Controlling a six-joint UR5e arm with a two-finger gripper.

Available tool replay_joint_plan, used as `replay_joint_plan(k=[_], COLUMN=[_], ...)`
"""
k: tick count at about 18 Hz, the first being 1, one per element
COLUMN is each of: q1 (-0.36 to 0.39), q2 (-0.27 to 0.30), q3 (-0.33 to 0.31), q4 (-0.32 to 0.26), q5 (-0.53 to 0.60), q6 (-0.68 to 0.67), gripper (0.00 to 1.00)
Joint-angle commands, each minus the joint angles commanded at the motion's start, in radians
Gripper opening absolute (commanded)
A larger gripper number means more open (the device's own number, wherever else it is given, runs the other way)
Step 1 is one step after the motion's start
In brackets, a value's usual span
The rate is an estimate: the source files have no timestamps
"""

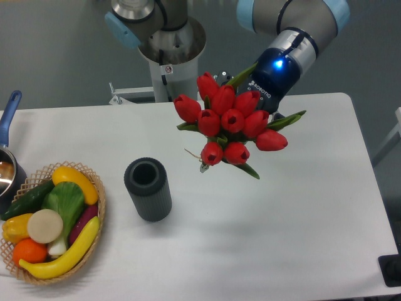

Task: Place the flowers on the table
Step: 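Carry the red tulip bouquet with the gripper and lower it toward the table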

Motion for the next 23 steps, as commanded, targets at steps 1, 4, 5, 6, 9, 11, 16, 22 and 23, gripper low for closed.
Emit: replay_joint_plan(k=[1,4,5,6,9,11,16,22,23], q1=[-0.002,0.0,0.002,0.006,0.017,0.017,0.015,0.009,0.009], q2=[0.0,0.002,0.002,0.002,0.005,0.005,0.023,0.023,0.023], q3=[-0.002,-0.005,-0.006,-0.006,-0.009,-0.009,-0.012,-0.003,-0.006], q4=[0.0,0.0,0.0,0.0,0.0,0.002,0.0,0.003,0.003], q5=[0.002,0.003,0.003,0.003,0.006,0.008,0.138,0.258,0.282], q6=[0.0,0.0,0.0,0.0,0.008,0.026,0.026,0.084,0.104], gripper=[0.5,0.5,0.5,0.5,0.5,0.5,0.5,0.5,0.5])
